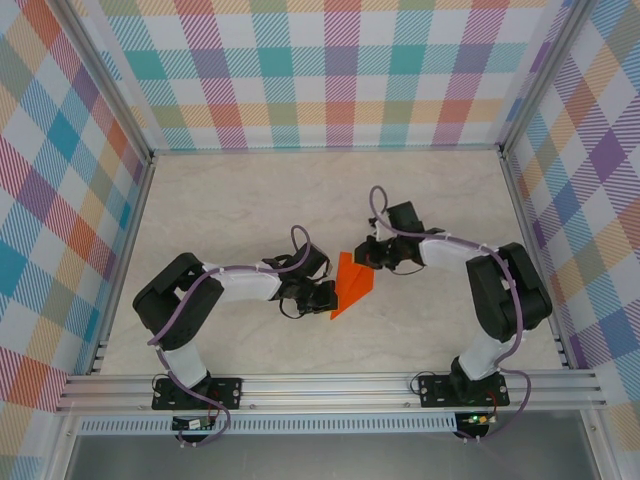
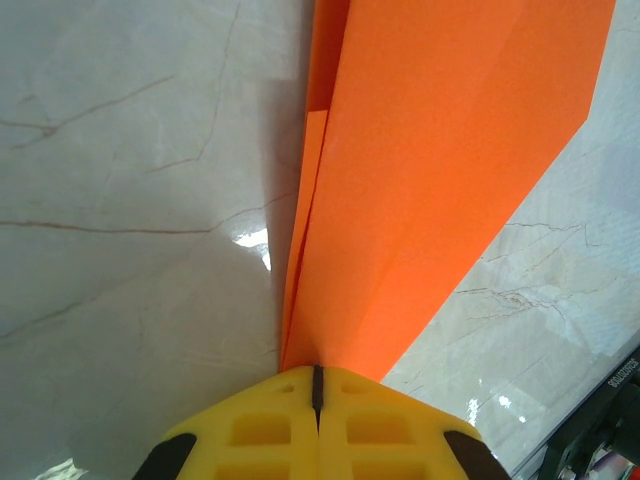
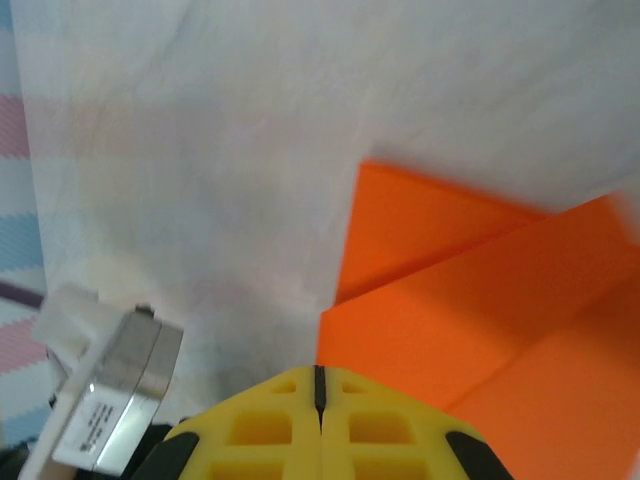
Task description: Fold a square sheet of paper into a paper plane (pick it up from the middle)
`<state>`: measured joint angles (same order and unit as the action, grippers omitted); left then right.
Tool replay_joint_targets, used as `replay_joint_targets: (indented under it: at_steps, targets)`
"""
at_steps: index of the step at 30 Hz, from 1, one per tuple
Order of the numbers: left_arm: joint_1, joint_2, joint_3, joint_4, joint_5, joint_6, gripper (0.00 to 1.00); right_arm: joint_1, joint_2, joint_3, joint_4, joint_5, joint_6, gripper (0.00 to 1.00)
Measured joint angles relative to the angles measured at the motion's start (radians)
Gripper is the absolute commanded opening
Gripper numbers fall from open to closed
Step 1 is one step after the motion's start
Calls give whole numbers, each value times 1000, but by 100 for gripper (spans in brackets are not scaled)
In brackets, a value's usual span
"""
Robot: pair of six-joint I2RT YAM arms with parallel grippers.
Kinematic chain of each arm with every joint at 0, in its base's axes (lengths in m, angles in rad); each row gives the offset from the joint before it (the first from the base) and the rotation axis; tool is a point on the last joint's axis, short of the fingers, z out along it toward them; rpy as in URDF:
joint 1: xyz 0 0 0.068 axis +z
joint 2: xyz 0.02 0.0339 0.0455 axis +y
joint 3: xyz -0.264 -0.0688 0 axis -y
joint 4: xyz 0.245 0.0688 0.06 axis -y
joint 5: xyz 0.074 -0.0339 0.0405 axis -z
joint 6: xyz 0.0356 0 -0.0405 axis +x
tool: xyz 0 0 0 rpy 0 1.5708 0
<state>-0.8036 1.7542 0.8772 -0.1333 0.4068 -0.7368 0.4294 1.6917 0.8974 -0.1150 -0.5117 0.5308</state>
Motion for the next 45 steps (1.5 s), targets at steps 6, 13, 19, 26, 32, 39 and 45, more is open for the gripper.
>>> replay_joint_targets:
  at_steps: [6, 13, 19, 26, 32, 39, 45]
  targets:
    - [0, 1, 3, -7, 0, 0, 0, 76, 62, -22, 10, -8, 13, 0]
    - [0, 1, 5, -13, 0, 1, 0, 42, 142, -1, 6, -29, -2, 0]
    - [0, 1, 5, -14, 1, 1, 0, -68, 201, 67, -6, -64, -24, 0]
    - [0, 3, 15, -29, 0, 20, 0, -159, 280, 198, -59, -53, -24, 0]
    - [0, 4, 43, -99, -5, 46, 8, -175, 259, 218, -84, 17, -22, 7]
    - [-1, 3, 168, -211, -56, 71, 53, -176, -18, 100, -93, 34, 42, 49]
    - [5, -45, 285, -231, -172, 87, 76, -164, -232, -55, -89, 43, 150, 78]
